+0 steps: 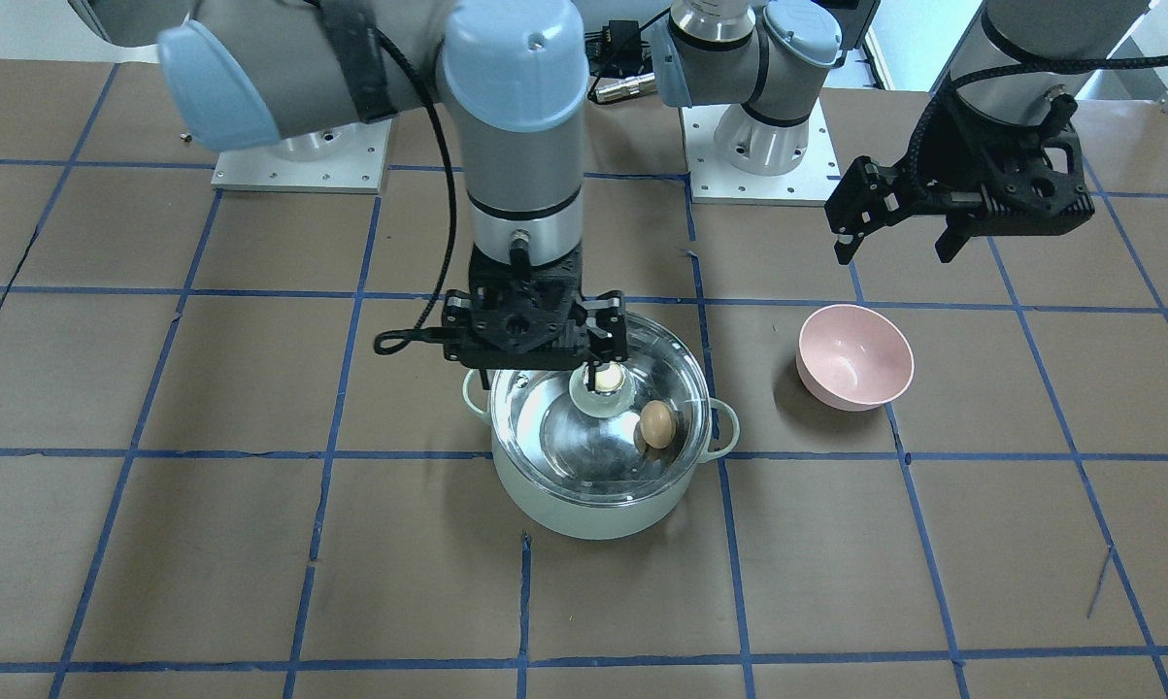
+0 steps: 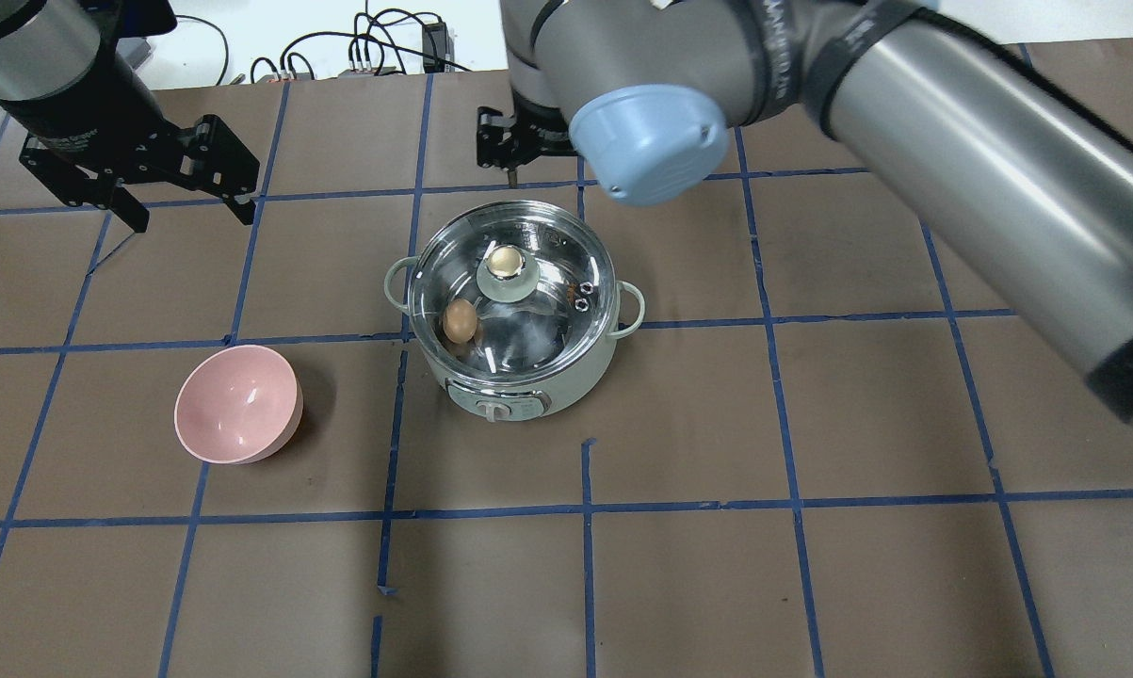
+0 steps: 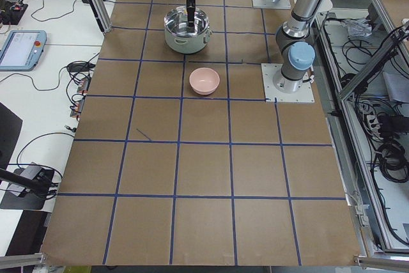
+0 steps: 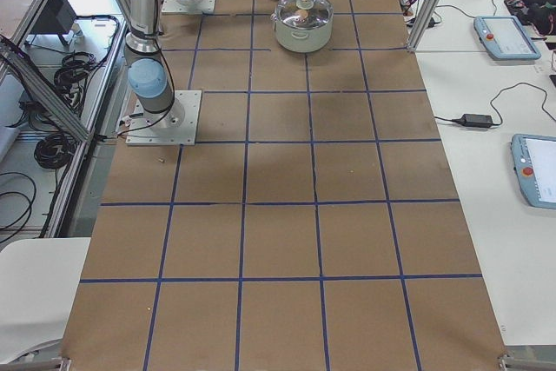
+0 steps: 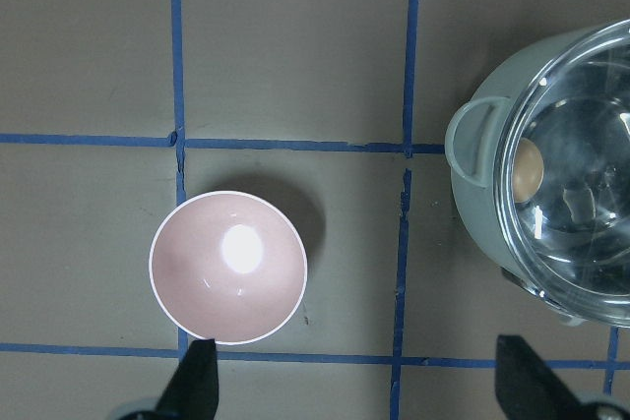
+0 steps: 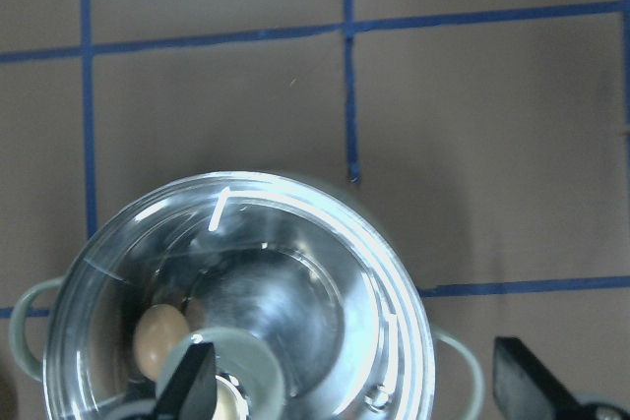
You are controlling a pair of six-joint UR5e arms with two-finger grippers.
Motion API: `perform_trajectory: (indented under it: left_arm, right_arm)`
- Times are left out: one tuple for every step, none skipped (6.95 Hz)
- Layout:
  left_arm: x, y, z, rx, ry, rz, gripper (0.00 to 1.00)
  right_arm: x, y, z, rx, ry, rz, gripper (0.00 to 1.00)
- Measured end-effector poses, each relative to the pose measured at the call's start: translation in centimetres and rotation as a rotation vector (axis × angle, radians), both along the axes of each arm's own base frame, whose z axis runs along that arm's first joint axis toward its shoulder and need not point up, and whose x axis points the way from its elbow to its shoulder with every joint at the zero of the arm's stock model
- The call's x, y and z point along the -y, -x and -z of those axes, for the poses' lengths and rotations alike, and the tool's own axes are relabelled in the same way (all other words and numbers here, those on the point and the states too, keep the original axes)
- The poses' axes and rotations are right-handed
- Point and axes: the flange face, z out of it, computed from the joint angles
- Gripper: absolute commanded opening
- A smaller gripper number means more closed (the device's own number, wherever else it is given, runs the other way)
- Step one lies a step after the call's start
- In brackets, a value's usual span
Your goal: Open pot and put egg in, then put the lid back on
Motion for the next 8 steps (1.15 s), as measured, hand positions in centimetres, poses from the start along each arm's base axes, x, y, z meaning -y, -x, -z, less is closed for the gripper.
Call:
perform_trajectory:
  left_arm:
    - [0.0,0.1,0.0,0.0,0.0,0.0,1.0]
    - [0.1,0.3,0.1,-0.001,-0.001,0.002,1.0]
    - [0.1,1.0,0.2,-0.002,-0.002,0.011,1.0]
    - [0.0,2.5,0.1,-0.002,0.002,0.038,1.0]
    - [-0.6,4.5,-0.3,0.002,0.012,0.075,1.0]
    - [-1.2,5.8,-1.1,0.008,0.026,0.1,1.0]
    - [-1.7,6.2,-1.7,0.011,0.035,0.106,1.0]
    - [-1.8,6.0,-2.1,0.012,0.035,0.102,1.0]
  right_arm:
    - [0.8,5.7,-2.5,-0.01,-0.013,0.049,1.0]
    - [1.3,11.4,-4.2,-0.021,-0.037,0.069,1.0]
    - [1.3,16.5,-5.1,-0.023,-0.069,0.069,1.0]
    - [0.6,19.9,-4.8,-0.025,-0.094,0.042,1.0]
    - [-0.7,21.3,-4.2,-0.028,-0.099,0.001,1.0]
    - [-1.5,21.4,-4.0,-0.029,-0.072,-0.02,1.0]
    - [-1.7,21.4,-4.0,-0.03,-0.046,-0.027,1.0]
    - [-1.7,21.4,-4.1,-0.03,-0.035,-0.029,1.0]
